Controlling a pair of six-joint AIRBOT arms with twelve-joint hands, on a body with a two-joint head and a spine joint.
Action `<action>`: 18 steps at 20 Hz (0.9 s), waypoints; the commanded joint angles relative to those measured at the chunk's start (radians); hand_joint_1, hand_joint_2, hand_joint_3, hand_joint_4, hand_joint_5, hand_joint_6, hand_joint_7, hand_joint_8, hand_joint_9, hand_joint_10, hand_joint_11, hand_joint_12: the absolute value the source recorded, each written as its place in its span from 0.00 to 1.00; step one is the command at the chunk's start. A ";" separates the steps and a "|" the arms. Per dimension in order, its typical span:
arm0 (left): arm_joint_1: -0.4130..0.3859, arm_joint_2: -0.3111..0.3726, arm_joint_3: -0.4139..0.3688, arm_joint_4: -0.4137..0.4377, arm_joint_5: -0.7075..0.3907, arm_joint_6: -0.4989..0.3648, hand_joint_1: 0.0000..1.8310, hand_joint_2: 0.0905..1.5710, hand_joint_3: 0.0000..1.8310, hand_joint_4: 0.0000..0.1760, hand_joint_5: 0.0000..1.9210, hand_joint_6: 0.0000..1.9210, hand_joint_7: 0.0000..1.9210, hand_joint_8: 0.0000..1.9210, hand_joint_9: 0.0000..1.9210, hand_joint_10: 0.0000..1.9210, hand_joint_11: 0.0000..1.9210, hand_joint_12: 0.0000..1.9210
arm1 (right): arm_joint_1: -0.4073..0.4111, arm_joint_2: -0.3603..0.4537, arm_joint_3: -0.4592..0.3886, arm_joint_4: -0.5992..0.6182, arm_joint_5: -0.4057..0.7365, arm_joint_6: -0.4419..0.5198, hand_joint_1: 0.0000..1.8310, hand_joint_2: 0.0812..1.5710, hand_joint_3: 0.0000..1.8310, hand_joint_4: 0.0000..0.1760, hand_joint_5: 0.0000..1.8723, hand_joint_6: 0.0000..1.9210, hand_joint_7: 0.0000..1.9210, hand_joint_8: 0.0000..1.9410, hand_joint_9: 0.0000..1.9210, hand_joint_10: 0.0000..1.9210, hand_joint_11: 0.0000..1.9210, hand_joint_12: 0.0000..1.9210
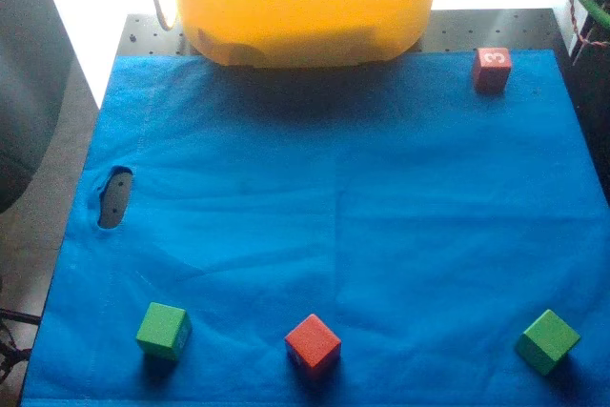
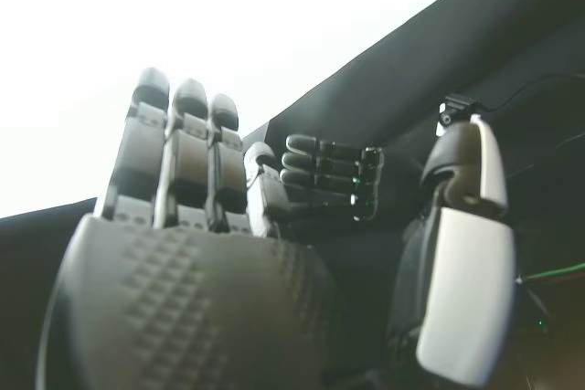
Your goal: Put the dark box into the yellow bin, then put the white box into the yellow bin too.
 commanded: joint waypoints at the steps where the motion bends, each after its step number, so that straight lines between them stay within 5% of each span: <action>1: -0.001 0.005 0.006 -0.068 -0.081 -0.004 0.43 0.53 0.00 0.62 0.03 0.00 0.07 0.00 0.05 0.00 0.02 0.12 | 0.019 0.012 -0.002 0.019 0.117 0.002 0.31 0.52 0.00 0.99 0.00 0.00 0.13 0.00 0.16 0.01 0.14 0.04; 3: 0.027 0.006 0.010 -0.095 -0.092 -0.004 0.43 0.55 0.00 0.61 0.04 0.00 0.06 0.00 0.04 0.00 0.00 0.11 | 0.018 0.032 -0.025 0.019 0.117 0.002 0.33 0.55 0.01 1.00 0.00 0.00 0.10 0.00 0.13 0.00 0.09 0.02; 6: 0.082 0.016 0.014 -0.141 -0.107 -0.004 0.42 0.52 0.00 0.86 0.06 0.00 0.07 0.00 0.03 0.00 0.00 0.09 | 0.018 0.081 -0.070 0.018 0.119 0.002 0.35 0.56 0.01 1.00 0.00 0.00 0.08 0.00 0.08 0.00 0.07 0.01; 8: 0.126 0.025 0.013 -0.187 -0.137 -0.004 0.38 0.53 0.00 0.89 0.00 0.00 0.06 0.00 0.02 0.00 0.00 0.03 | 0.018 0.115 -0.092 0.018 0.129 0.002 0.34 0.56 0.01 1.00 0.00 0.00 0.09 0.00 0.09 0.00 0.09 0.02; 10: 0.161 0.030 0.011 -0.221 -0.169 -0.004 0.40 0.59 0.01 0.76 0.03 0.00 0.07 0.00 0.06 0.00 0.00 0.03 | 0.017 0.140 -0.114 0.020 0.161 0.010 0.35 0.53 0.00 1.00 0.00 0.00 0.11 0.01 0.09 0.00 0.07 0.01; 12: 0.174 0.033 0.001 -0.229 -0.191 -0.004 0.33 0.60 0.00 0.90 0.07 0.01 0.01 0.00 0.01 0.00 0.00 0.00 | 0.001 0.153 -0.115 0.018 0.204 0.095 0.36 0.53 0.00 1.00 0.00 0.00 0.10 0.00 0.10 0.01 0.10 0.02; 13: 0.177 0.034 -0.004 -0.233 -0.204 -0.004 0.32 0.59 0.00 0.88 0.03 0.00 0.01 0.00 0.00 0.00 0.00 0.00 | -0.001 0.158 -0.115 0.016 0.219 0.124 0.34 0.54 0.00 0.74 0.00 0.00 0.09 0.00 0.11 0.01 0.11 0.03; 14: 0.185 0.035 -0.010 -0.238 -0.223 -0.004 0.32 0.59 0.00 0.88 0.03 0.00 0.01 0.00 0.00 0.00 0.00 0.00 | -0.006 0.162 -0.115 0.016 0.229 0.144 0.34 0.54 0.00 0.74 0.00 0.00 0.09 0.00 0.11 0.01 0.11 0.03; 16: 0.211 0.044 -0.022 -0.260 -0.255 -0.004 0.37 0.57 0.00 0.67 0.00 0.00 0.04 0.01 0.00 0.00 0.00 0.00 | -0.029 0.165 -0.114 0.015 0.260 0.187 0.33 0.53 0.00 0.15 0.01 0.00 0.09 0.00 0.10 0.00 0.12 0.03; 17: 0.229 0.050 -0.030 -0.280 -0.280 -0.004 0.35 0.54 0.00 0.22 0.02 0.00 0.04 0.00 0.01 0.00 0.00 0.00 | -0.038 0.168 -0.114 0.015 0.276 0.216 0.35 0.53 0.00 0.44 0.01 0.00 0.09 0.00 0.10 0.00 0.12 0.02; 18: 0.233 0.051 -0.031 -0.287 -0.287 -0.004 0.35 0.54 0.00 0.22 0.02 0.00 0.04 0.00 0.01 0.00 0.00 0.00 | -0.041 0.169 -0.114 0.015 0.282 0.226 0.35 0.53 0.00 0.44 0.01 0.00 0.09 0.00 0.10 0.00 0.12 0.02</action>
